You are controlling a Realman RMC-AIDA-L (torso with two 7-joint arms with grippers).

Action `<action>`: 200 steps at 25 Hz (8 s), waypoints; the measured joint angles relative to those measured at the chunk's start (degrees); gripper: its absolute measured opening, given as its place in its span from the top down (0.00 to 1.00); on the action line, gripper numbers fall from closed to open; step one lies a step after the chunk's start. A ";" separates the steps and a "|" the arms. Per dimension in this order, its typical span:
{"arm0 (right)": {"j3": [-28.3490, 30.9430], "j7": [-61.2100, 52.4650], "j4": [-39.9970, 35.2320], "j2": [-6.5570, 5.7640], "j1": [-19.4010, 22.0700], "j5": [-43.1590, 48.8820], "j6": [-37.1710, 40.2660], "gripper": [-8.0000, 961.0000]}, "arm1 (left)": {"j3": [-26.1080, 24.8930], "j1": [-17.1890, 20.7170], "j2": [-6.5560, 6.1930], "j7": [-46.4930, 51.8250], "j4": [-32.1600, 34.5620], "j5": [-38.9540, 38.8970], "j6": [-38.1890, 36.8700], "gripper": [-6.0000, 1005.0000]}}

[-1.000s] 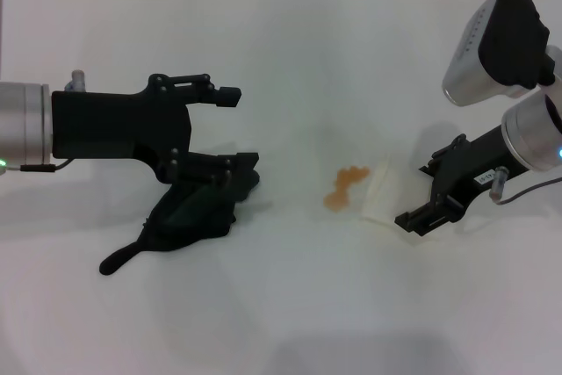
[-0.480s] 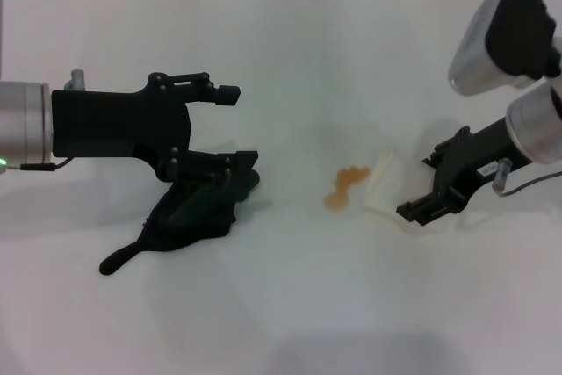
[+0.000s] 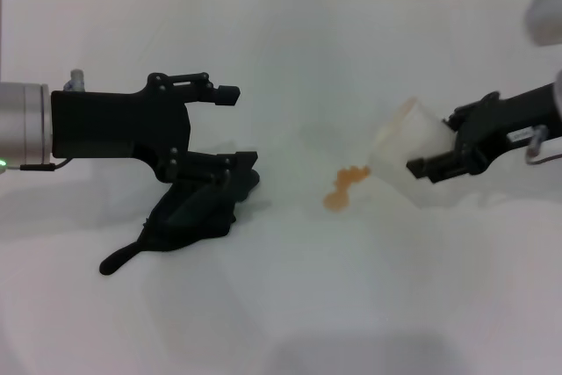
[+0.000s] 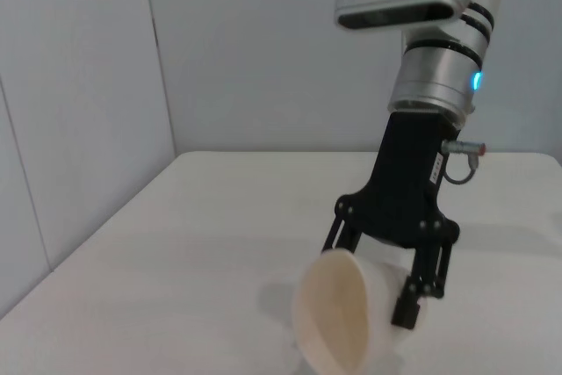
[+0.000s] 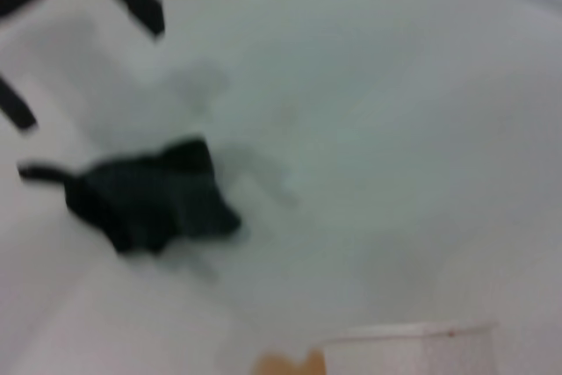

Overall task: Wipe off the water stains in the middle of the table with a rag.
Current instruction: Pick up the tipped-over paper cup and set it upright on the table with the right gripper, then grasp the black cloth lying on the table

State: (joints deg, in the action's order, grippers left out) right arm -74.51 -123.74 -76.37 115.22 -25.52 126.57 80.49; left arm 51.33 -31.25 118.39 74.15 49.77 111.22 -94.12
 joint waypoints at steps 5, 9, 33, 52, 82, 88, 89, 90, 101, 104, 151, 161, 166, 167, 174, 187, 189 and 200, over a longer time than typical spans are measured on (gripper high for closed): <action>6.35 10.82 7.21 0.06 2.49 -10.57 -2.73 0.26 | -0.04 0.06 0.00 -0.18 -0.03 -0.35 0.00 0.16; 10.89 21.02 17.14 0.02 2.78 -18.21 -4.96 0.26 | -0.08 0.09 0.07 0.01 0.11 -0.40 0.00 0.16; 14.21 58.16 46.30 0.22 4.35 -41.08 -8.01 0.26 | -0.09 0.32 0.44 0.46 0.33 -0.49 -0.32 0.16; 13.58 60.48 48.59 0.26 4.06 -41.31 -11.15 0.26 | -0.09 0.06 0.53 0.22 -0.09 -0.49 0.00 0.16; 14.40 61.78 48.86 0.09 5.95 -41.51 -9.18 0.26 | 0.18 -0.84 0.38 0.88 0.32 -0.42 -0.04 0.16; 14.40 61.77 48.53 0.08 5.84 -42.81 -8.09 0.26 | 0.19 -0.95 0.42 0.94 0.33 -0.45 -0.15 0.16; 14.39 61.70 48.43 0.09 5.69 -42.92 -7.86 0.26 | 0.16 -0.95 0.42 0.96 0.33 -0.45 -0.16 0.16; 14.33 61.66 48.33 0.08 5.51 -43.20 -7.72 0.26 | 0.14 -0.95 0.43 0.97 0.33 -0.45 -0.17 0.16; 13.52 62.08 51.15 0.55 1.26 -44.79 -10.27 0.26 | 0.18 -1.58 0.44 0.92 0.01 -0.47 0.02 0.16; 12.99 62.52 52.34 0.63 -0.04 -44.80 -11.47 0.26 | 0.15 -1.59 0.44 0.94 -0.05 -0.40 0.03 0.16; 12.73 62.17 52.85 0.18 4.18 -44.70 -13.18 0.25 | 0.16 -2.11 0.35 1.48 0.15 -0.08 1.00 0.16; 12.62 61.49 52.92 0.09 4.95 -44.39 -12.83 0.17 | 0.26 -2.51 0.26 1.52 0.08 -0.04 1.01 0.16; 12.46 61.37 52.64 0.03 5.45 -44.39 -11.69 0.10 | 0.26 -2.51 0.19 1.52 0.08 -0.04 1.03 0.16; 12.46 61.30 52.57 0.00 5.72 -44.38 -11.67 0.10 | 0.27 -2.50 0.18 1.49 0.08 -0.04 1.04 0.16; 12.75 60.82 50.64 0.00 7.91 -44.59 -11.87 0.09 | 0.10 -2.49 0.17 1.23 0.12 -0.04 1.05 0.16; 12.78 60.77 49.04 -0.13 10.99 -44.49 -11.06 0.09 | 0.27 -2.49 0.20 1.01 0.15 -0.05 1.05 0.16; 12.77 60.70 48.02 -0.14 12.10 -44.51 -10.18 0.09 | 0.27 -2.49 0.21 0.99 0.15 -0.06 1.06 0.16; 13.25 60.57 41.17 -0.18 18.38 -45.23 1.36 0.09 | 0.26 -2.49 0.29 0.99 0.23 -0.10 1.31 0.16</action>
State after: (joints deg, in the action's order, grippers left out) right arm -61.26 -63.17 -35.20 115.04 -7.14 81.34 81.85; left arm 51.59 -33.75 118.68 75.14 50.00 111.12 -92.81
